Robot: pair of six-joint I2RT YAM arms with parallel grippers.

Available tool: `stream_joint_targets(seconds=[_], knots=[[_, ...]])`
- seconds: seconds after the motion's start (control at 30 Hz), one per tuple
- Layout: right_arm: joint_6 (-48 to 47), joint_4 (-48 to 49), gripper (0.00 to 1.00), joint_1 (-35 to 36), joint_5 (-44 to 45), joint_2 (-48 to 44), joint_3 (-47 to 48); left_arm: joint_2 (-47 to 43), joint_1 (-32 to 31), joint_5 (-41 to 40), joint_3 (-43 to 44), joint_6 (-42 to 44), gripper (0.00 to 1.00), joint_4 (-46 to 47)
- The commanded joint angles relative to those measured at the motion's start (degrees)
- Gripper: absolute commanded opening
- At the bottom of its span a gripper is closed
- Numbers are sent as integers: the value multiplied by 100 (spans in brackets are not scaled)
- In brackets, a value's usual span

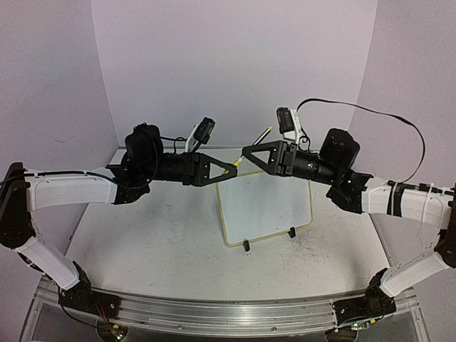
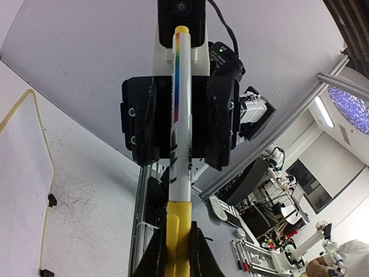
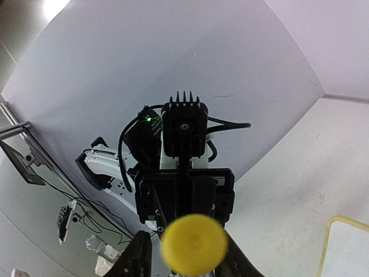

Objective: Write a sentence on the whiteboard
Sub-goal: Open the pen cap from the whiteboard marker.

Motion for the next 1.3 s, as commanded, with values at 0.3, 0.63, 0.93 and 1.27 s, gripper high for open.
stream_joint_targets(seconds=[0.3, 0.63, 0.93, 1.27], knots=[[248, 852, 30, -6, -291, 205, -133, -175, -40, 11, 82, -76, 0, 81], [272, 977, 18, -9, -332, 271, -149, -124, -40, -10, 110, -124, 0, 79], [440, 1175, 0, -19, -179, 319, -164, -256, -25, -154, -107, -155, 0, 70], [581, 1183, 0, -988, 131, -702, -584, -774, 109, -194, -827, -46, 0, -189]])
